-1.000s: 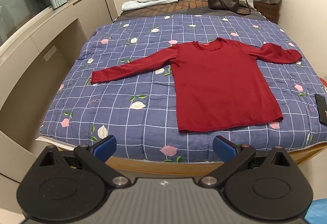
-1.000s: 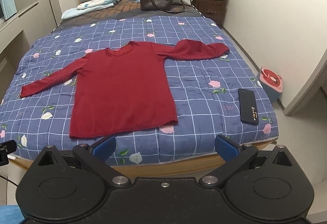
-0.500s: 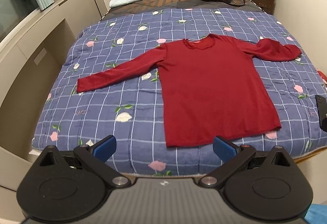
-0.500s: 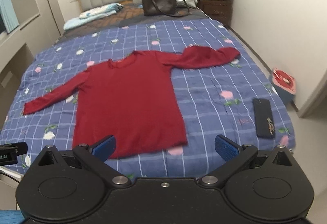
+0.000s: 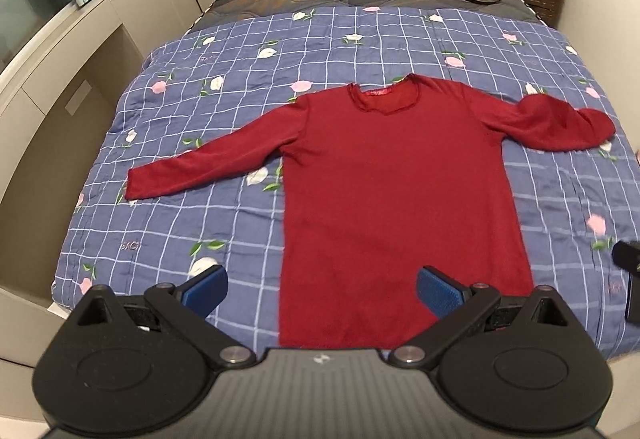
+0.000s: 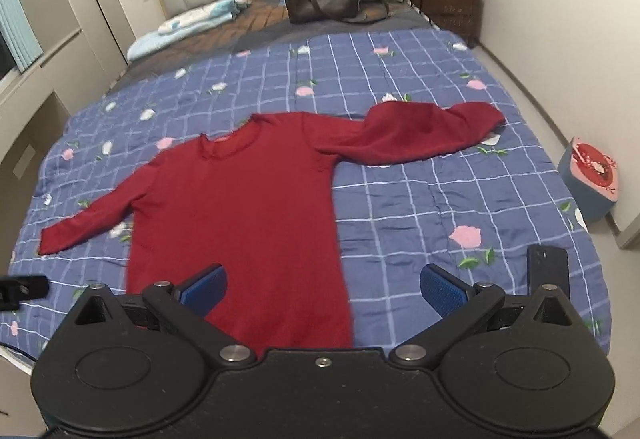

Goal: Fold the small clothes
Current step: 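Move the right tool toward the sweater sleeve cuff, then grasp the sleeve cuff with the right tool and lift it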

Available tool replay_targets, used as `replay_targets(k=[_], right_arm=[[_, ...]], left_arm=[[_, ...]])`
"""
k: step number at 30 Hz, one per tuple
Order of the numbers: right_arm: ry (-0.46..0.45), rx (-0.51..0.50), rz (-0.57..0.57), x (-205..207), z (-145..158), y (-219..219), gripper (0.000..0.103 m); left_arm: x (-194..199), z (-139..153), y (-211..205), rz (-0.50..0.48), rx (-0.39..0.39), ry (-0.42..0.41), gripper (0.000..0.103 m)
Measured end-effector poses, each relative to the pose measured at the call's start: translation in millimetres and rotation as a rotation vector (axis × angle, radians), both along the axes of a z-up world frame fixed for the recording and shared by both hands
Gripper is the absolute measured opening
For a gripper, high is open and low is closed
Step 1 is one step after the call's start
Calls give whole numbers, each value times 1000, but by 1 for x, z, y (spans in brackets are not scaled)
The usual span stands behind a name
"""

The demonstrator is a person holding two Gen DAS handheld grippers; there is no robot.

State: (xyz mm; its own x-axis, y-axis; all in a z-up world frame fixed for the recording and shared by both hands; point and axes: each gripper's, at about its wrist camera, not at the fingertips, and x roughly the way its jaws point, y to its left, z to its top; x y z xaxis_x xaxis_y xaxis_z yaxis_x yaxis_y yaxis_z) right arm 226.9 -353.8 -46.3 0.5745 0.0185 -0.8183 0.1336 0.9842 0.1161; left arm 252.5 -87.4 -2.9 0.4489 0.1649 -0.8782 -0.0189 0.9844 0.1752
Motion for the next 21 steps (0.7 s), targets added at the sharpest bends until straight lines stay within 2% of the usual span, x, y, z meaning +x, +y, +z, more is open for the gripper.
replay_targets(k=[4,10,15,21], right_arm=[[44,-3,-5,36,-26,-40,103],[87,38,-90,88,-59,-119,103],[65,91,-165,140,-87,-187,103],[31,230,-304,203,-127,-271,102]], left_arm=[[31,-2,-23,30,15,15,103],[71,-9,-61,51,-1,26,103],[102,-24,-93,47,-11,65,103],[138,-39,-127,37,-3,82,103]])
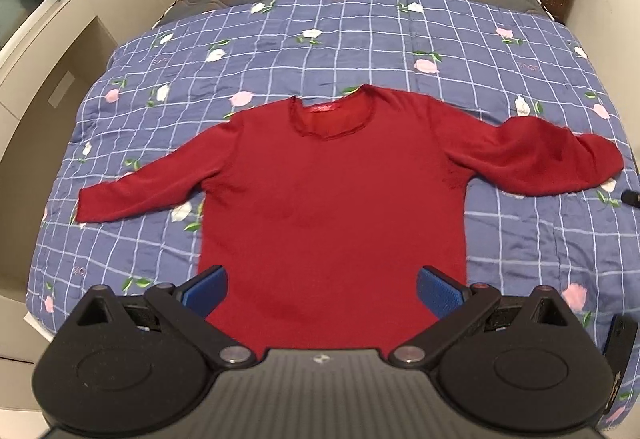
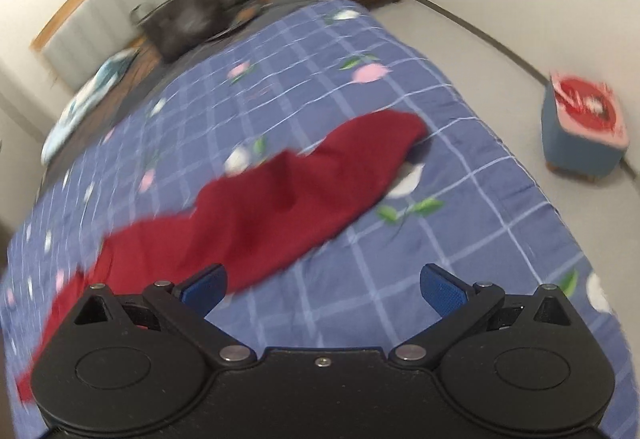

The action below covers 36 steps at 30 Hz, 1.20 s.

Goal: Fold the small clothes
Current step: 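Grasp the sleeve cuff with the right tool and lift it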

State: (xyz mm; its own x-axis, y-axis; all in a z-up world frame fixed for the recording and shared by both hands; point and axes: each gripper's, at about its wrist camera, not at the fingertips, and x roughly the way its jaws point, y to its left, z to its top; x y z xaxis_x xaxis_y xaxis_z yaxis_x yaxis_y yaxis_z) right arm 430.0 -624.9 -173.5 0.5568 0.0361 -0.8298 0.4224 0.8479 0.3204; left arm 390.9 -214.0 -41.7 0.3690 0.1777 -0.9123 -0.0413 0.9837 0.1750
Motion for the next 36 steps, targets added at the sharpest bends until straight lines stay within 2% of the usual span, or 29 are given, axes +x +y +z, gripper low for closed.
replay_targets(k=[3,5,10,12,16,18,19,20,21,22,23,30,33,36], right_arm=[[7,84,-109,28,-27,-39,98],[23,133,-173,43,-42,-59,89],[36,156,-259,72,-64,-92,81],[33,184,-296,81,-74,-104,78],[31,234,-382,94,-92,-120,62],[17,275,-413,100,-100,-125,57],[18,293,-423,103,-104,-127,48],[20,300,-431,106,-106,-128,32],[21,300,-434,109,-106,-127,25],[20,302,-432,110,-104,-126,14],[13,301,-422,112,-102,-125,10],[-136,187,-373,91,-42,-124,7],[-161,181,-397,73,-26,-132,7],[-139,134,-362,66,-17,-128,7]], left_arm=[[19,-5,-16,-14,-3,-3,103],[32,-8,-28,-26,0,-7,103],[53,-13,-52,-32,-24,-19,103],[56,-15,-58,-32,-28,-19,103],[52,-18,-63,-37,-27,-5,103],[49,-22,-63,-37,-20,13,103],[48,-24,-62,-35,-13,25,103],[47,-25,-61,-31,-7,34,103],[46,-27,-61,-24,-3,43,103],[46,-27,-59,-17,-2,48,103],[45,-26,-58,-11,-5,50,103],[47,-17,-65,-28,-12,26,103],[48,-13,-69,-42,-18,15,103],[48,-8,-71,-50,-26,8,103]])
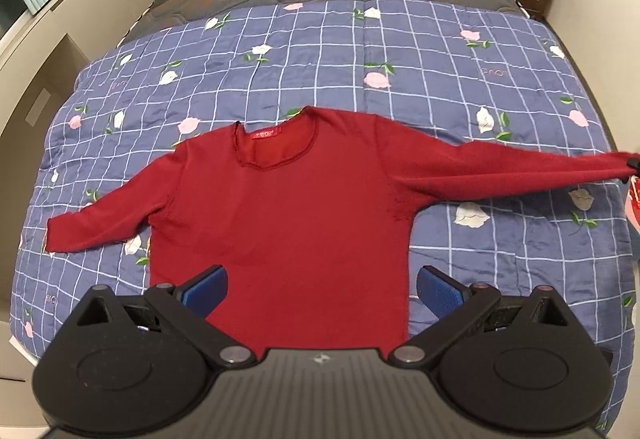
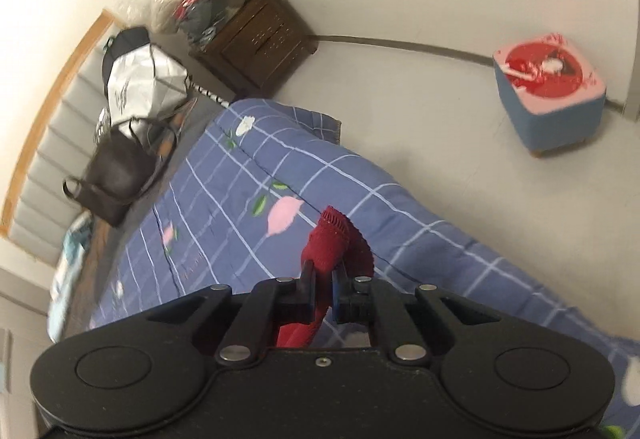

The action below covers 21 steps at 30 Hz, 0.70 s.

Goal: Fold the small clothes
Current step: 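Grasp the sleeve cuff with the right tool and lift it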

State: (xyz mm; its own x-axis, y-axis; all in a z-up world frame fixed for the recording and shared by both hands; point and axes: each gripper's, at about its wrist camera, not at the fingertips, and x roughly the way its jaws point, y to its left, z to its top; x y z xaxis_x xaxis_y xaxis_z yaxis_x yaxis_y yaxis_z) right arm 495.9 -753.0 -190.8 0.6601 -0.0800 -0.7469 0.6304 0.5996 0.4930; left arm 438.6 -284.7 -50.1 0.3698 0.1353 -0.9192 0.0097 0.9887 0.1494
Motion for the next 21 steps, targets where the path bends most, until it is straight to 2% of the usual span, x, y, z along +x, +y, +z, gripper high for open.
replay_targets(k=[6,11,17,21], right_arm=[[-19,-83,79,-4,28,37,7],[-88,-173,213,8,72,86,7],[-180,-264,410,34,126,171,7],[-219,-333,550,50,152,247,7]], left_arm=[[-5,19,8,-6,-5,-35,103],[-10,40,31,22,10,-88,103],[-21,58,82,102,-13,-140,103],[-28,60,126,157,-32,-155,103]])
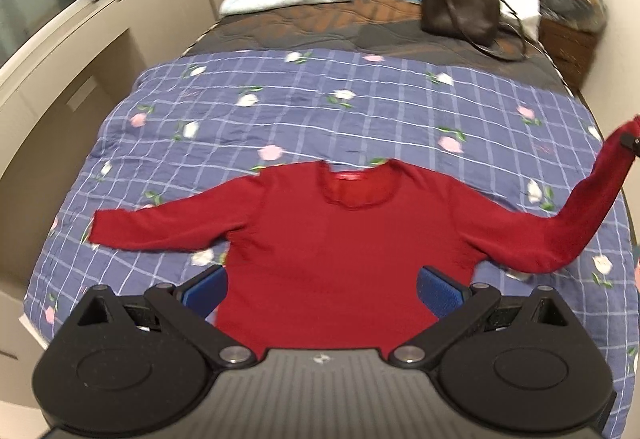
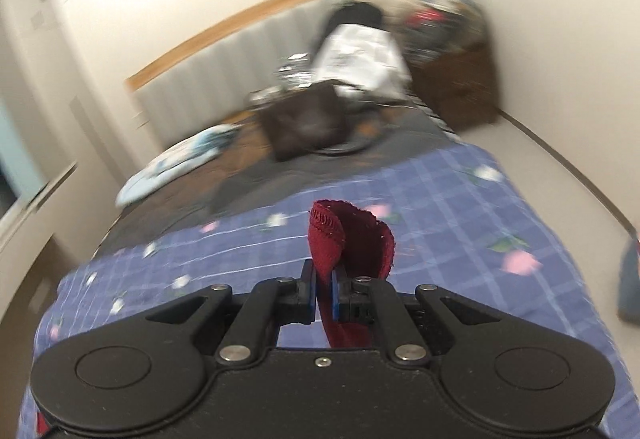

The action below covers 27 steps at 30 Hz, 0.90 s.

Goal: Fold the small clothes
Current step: 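Carry the cuff across the sweater body and release it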

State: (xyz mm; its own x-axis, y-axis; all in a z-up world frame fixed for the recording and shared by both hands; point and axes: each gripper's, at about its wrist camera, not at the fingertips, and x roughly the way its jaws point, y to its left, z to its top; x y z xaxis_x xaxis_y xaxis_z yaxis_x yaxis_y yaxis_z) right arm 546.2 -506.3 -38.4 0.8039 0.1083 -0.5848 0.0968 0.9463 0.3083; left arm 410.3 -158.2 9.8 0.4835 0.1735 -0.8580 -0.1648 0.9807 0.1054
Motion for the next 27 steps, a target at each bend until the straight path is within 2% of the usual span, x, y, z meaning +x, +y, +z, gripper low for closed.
replay_targets(k=[4,8,15,18,22,27], right_arm=[[-5,-55,101,12,8,83,7],[11,-78,175,23,3,163,7],[76,-119,320,26,-42,290,7],[124,-113,353,27,-70,330,7],[194,-127,388,24,-107,358,8],[257,-166,427,15,-141,384,10]], left_arm=[[-3,-4,53,28,-19,-8,103],[-5,-6,105,58,-17,-9,103],[-15,-20,196,160,4,45,103],[-23,-25,227,198,34,64,103],[-30,-31,263,248,67,86,103],[-35,-31,282,256,95,88,103]])
